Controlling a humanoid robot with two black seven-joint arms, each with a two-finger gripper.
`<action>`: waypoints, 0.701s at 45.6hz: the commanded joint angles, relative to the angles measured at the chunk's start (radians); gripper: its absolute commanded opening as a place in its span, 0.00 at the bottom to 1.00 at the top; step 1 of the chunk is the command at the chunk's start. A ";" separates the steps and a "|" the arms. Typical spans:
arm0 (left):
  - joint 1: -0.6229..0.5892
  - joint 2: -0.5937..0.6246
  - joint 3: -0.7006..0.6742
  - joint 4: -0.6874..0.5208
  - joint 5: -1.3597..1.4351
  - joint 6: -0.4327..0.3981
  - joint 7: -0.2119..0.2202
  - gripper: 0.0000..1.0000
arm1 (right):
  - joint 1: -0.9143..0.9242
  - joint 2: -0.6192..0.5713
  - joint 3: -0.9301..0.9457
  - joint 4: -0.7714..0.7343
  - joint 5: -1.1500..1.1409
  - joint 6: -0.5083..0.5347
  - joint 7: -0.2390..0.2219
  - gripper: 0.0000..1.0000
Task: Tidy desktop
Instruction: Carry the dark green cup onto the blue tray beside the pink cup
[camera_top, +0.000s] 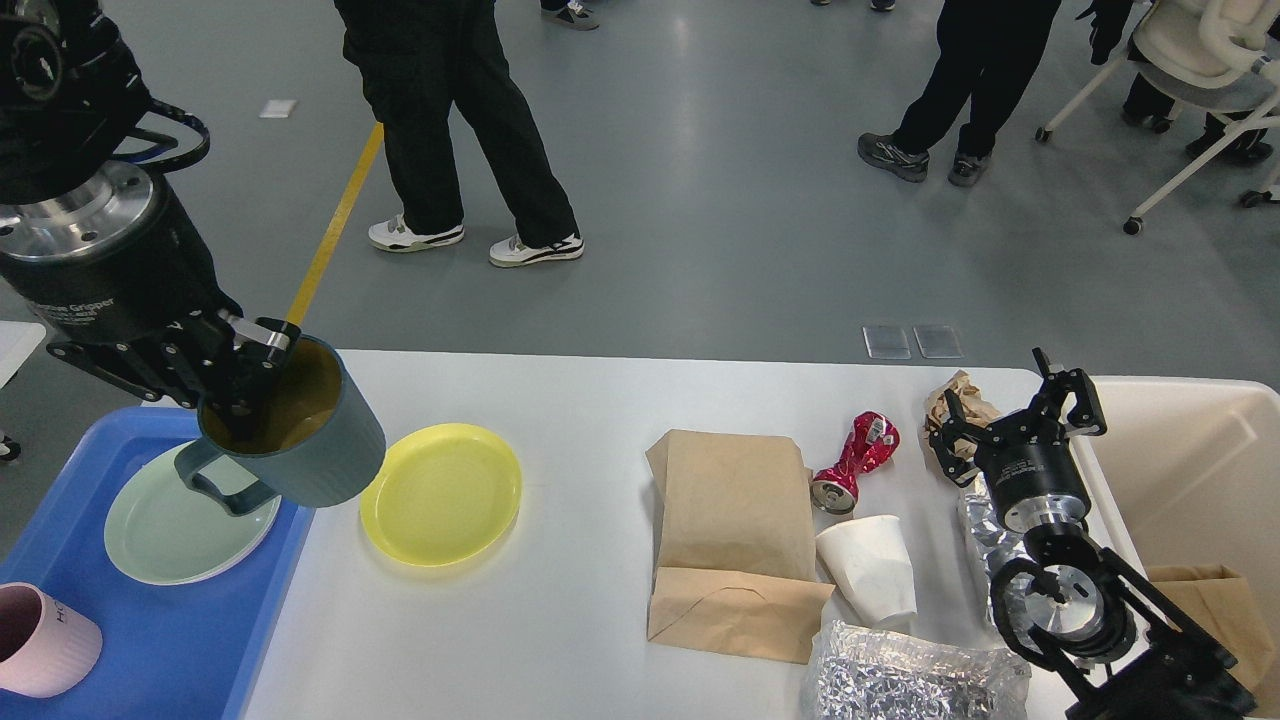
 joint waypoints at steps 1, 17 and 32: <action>0.127 0.118 0.026 0.086 0.046 0.000 0.005 0.00 | 0.000 0.000 0.000 0.000 0.000 0.000 0.000 1.00; 0.627 0.441 -0.116 0.376 0.283 0.069 -0.006 0.00 | 0.000 0.000 0.000 0.000 0.000 0.000 0.001 1.00; 1.043 0.463 -0.322 0.565 0.289 0.182 -0.024 0.00 | 0.000 0.000 0.000 0.000 0.000 0.002 0.001 1.00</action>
